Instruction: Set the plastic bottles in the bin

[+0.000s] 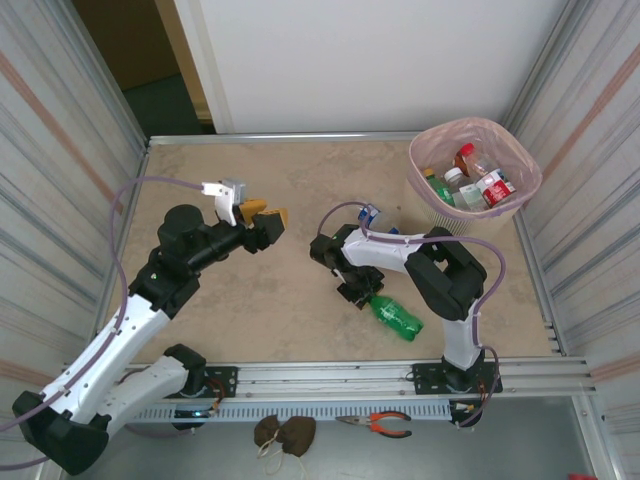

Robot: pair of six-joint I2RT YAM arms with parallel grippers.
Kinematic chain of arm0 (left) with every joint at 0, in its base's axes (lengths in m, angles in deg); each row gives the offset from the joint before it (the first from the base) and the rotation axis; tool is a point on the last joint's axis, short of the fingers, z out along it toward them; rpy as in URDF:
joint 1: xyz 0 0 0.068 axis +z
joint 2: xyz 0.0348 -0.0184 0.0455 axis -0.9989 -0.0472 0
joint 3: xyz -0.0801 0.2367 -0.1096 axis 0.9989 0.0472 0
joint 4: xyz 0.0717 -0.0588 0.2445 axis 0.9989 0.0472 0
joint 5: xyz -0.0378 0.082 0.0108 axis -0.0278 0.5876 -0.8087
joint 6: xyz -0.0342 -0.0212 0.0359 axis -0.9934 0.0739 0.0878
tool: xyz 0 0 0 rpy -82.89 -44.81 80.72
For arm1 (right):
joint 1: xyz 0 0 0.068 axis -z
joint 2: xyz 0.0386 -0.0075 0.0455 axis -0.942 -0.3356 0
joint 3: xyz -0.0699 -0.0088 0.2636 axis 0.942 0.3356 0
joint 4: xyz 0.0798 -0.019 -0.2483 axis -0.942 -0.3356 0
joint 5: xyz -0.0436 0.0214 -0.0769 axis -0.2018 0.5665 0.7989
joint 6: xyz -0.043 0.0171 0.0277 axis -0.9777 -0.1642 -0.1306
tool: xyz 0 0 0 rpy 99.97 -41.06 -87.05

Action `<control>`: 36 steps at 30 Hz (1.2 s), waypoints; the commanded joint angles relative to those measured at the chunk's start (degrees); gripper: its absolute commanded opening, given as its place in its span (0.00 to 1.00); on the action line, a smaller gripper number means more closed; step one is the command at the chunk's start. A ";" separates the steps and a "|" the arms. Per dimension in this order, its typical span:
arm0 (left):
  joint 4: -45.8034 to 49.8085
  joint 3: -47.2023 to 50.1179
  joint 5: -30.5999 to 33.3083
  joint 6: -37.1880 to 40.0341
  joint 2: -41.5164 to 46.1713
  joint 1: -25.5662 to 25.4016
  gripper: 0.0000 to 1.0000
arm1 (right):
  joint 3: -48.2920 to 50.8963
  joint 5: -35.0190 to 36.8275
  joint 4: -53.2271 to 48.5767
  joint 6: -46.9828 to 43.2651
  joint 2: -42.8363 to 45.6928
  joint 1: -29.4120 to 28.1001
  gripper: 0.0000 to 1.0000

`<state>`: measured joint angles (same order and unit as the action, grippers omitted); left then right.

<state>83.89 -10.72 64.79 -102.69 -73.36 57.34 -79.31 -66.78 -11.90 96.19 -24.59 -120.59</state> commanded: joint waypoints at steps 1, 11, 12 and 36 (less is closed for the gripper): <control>-0.47 0.10 0.03 -0.06 0.77 0.36 0.72 | -0.56 0.77 -1.41 0.58 3.38 0.62 0.30; -1.78 0.55 -0.42 -0.72 0.13 0.43 0.72 | -2.69 -13.26 3.33 3.69 18.82 5.91 0.31; -1.91 0.63 -0.42 -0.76 0.06 0.47 0.72 | -2.96 -14.47 4.05 4.19 20.39 6.59 0.30; -3.92 1.15 -1.04 -2.04 -0.61 0.42 0.71 | -14.57 -27.00 36.73 20.37 39.61 31.66 0.30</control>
<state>81.92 -9.86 64.53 -104.14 -74.13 57.34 -91.03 -92.53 19.01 113.18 13.05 -91.32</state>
